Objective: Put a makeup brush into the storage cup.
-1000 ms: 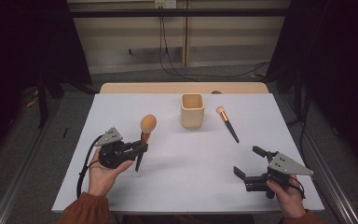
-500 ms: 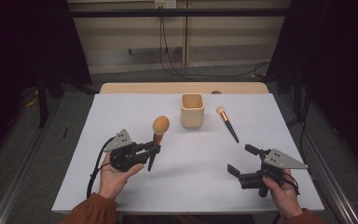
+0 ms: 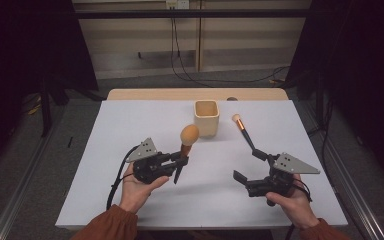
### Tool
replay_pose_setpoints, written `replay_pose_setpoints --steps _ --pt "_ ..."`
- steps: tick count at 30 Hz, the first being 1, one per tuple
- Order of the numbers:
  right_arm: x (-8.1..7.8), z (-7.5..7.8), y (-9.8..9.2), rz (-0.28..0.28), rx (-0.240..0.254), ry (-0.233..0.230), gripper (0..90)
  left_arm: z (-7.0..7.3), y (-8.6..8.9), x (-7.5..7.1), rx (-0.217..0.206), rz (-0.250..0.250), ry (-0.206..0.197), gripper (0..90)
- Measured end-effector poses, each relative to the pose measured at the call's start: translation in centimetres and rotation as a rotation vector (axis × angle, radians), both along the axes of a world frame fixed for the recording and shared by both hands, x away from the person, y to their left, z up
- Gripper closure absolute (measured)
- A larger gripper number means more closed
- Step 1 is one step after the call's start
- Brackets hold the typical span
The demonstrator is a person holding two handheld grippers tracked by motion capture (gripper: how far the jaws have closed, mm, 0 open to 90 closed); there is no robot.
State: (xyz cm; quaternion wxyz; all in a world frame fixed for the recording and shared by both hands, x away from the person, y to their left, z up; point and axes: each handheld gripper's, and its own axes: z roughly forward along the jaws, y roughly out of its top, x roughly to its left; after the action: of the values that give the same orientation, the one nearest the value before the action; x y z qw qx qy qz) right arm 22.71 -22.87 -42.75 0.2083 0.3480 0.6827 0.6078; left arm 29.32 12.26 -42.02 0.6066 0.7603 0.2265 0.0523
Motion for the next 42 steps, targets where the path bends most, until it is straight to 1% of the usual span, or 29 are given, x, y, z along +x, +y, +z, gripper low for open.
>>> replay_pose_setpoints --steps 2,4,11,13,16,18,22,25,27,29,31,33,34,35,36,39,40,42 --pt "0.2 0.4 0.4 0.024 0.012 -0.013 0.0 0.0 -0.3 0.0 -0.002 -0.014 -0.004 73.3" --pt "0.4 0.7 0.8 0.051 0.022 -0.018 0.0 -0.1 -0.8 0.0 0.002 -0.022 0.003 73.3" --pt "1.5 1.3 2.8 0.114 0.013 -0.008 0.0 0.1 -2.1 0.2 -0.005 -0.053 -0.001 73.3" --pt "1.8 1.5 3.3 0.113 0.013 -0.003 0.0 0.2 -2.4 0.1 -0.011 -0.057 -0.005 73.2" --pt "2.3 1.9 4.0 0.135 0.017 -0.008 0.0 0.4 -2.6 0.1 -0.021 -0.058 -0.013 73.3" --pt "2.6 2.1 4.4 0.143 0.020 -0.012 0.0 0.4 -2.7 0.0 -0.040 -0.055 -0.014 73.3" --pt "3.1 2.4 5.3 0.162 0.015 -0.004 0.0 0.4 -2.9 0.0 -0.040 -0.055 -0.008 73.2" --pt "3.5 2.5 5.7 0.170 0.013 0.015 0.0 0.4 -2.9 0.0 -0.027 -0.053 -0.010 73.2" --pt "3.9 2.7 5.9 0.177 0.022 0.016 0.0 0.3 -2.9 0.1 -0.026 -0.052 -0.009 73.3" --pt "4.1 2.8 6.1 0.183 0.038 0.020 0.0 0.2 -3.0 0.1 -0.030 -0.050 -0.011 73.2" --pt "4.4 3.0 6.5 0.185 0.042 0.026 0.0 0.2 -3.2 0.2 -0.033 -0.051 -0.014 73.2" --pt "4.8 3.0 6.8 0.195 0.039 0.039 0.0 0.1 -3.4 0.2 -0.045 -0.052 -0.005 73.2" --pt "4.9 3.0 6.9 0.200 0.032 0.042 0.8 0.1 -3.4 0.2 -0.045 -0.056 -0.001 73.2" --pt "5.0 3.0 7.1 0.197 0.025 0.045 1.4 0.1 -3.5 0.1 -0.041 -0.053 -0.005 73.2" --pt "5.1 3.0 7.2 0.202 0.027 0.048 2.2 0.0 -3.5 0.1 -0.039 -0.057 -0.007 73.2" --pt "5.2 2.9 7.3 0.197 0.031 0.033 9.2 0.0 -3.6 0.1 -0.039 -0.057 -0.016 73.2" --pt "5.3 3.0 7.4 0.198 0.037 0.033 11.0 0.0 -3.6 0.1 -0.038 -0.055 -0.017 73.2" --pt "5.4 3.0 7.4 0.201 0.043 0.039 17.8 0.0 -3.6 0.0 -0.039 -0.057 -0.019 73.2"
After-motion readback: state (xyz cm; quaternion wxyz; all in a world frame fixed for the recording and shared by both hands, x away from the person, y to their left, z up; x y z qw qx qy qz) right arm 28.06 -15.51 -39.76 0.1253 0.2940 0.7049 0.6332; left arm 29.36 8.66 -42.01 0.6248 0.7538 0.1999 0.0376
